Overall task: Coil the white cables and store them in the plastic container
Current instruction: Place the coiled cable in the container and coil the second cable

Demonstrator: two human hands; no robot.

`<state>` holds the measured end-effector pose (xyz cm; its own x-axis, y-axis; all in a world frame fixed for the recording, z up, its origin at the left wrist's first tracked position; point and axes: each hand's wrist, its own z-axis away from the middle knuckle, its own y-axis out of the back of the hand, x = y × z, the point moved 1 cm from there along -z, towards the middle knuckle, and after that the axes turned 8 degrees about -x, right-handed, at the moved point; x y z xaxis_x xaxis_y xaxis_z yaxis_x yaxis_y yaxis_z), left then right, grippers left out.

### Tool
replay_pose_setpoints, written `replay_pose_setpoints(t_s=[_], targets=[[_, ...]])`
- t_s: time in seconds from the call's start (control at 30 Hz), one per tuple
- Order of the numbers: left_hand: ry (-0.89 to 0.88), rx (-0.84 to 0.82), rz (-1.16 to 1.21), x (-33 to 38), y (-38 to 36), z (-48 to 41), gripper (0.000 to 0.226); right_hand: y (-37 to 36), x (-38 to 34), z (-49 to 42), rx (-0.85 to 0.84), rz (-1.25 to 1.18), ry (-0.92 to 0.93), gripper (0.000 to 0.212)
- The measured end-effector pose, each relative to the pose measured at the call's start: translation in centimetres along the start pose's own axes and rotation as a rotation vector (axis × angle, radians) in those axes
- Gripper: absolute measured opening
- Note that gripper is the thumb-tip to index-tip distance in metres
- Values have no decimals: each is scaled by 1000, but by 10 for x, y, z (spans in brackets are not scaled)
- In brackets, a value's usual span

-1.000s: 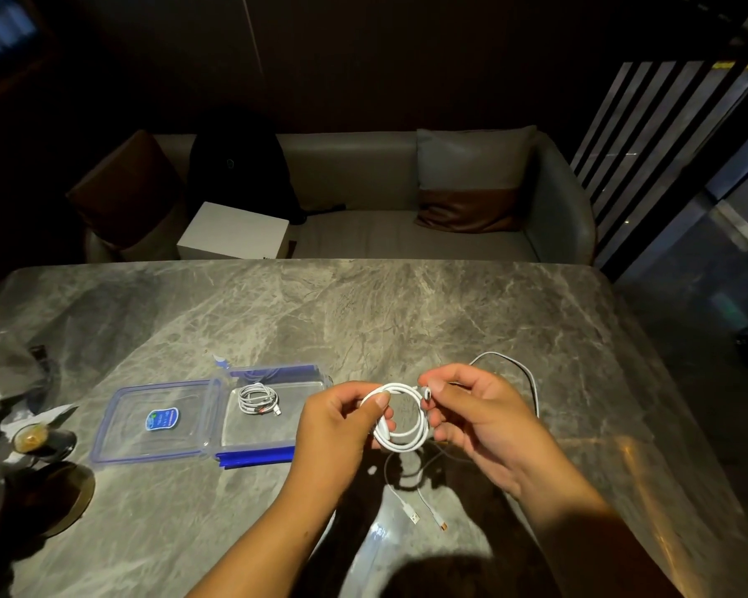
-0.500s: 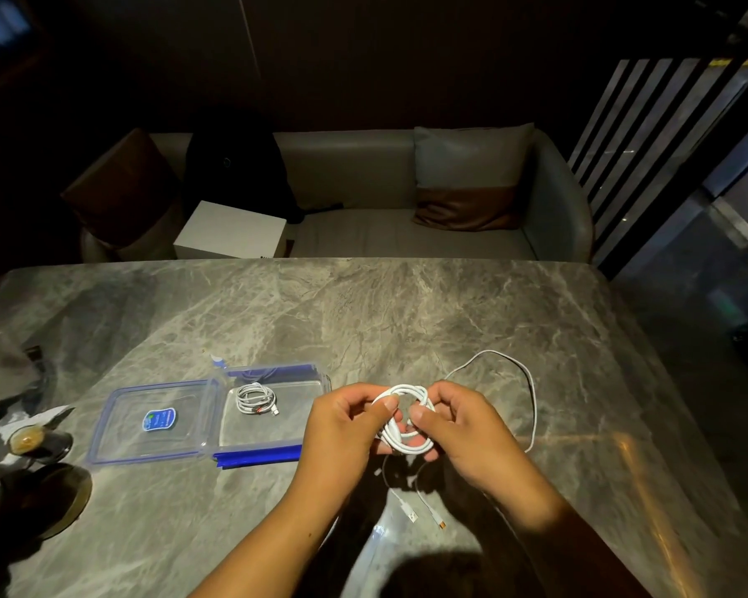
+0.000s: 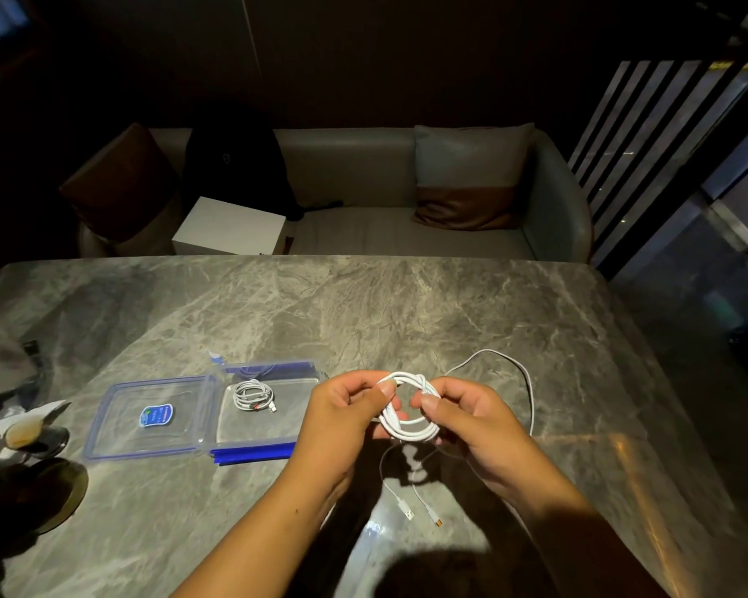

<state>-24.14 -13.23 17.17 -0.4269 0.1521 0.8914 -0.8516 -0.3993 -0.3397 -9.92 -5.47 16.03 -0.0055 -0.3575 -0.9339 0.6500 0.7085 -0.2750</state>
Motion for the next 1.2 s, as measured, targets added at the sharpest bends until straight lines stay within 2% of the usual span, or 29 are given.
replay_pose_setpoints(t_s=[0.2,0.37,0.57,0.67,0.7,0.8,0.9,1.03,1.2], targets=[[15,16,-28,-3,3,2,11,10,4,-2,-16,242,56,16],[-6,-16,-62,-4,4,-1,11,15,5,-5,13,425,103,45],[-5,-79,-65,-5,3,1,11,23,4,-7,51,550,91,50],[-11,-63,-36,-7,3,2,12,22,9,-10,74,640,84,66],[-8,-65,-26,-7,4,2,13,22,11,-11,91,657,87,66],[16,-107,26,-5,5,2,25,20,9,-11,145,638,116,48],[10,-98,66,-1,10,1,35,15,7,-11,88,567,138,41],[-18,-36,84,-1,12,0,23,7,5,-10,61,461,116,39],[-55,-46,-1,-2,12,0,23,-2,7,-9,91,208,15,20]])
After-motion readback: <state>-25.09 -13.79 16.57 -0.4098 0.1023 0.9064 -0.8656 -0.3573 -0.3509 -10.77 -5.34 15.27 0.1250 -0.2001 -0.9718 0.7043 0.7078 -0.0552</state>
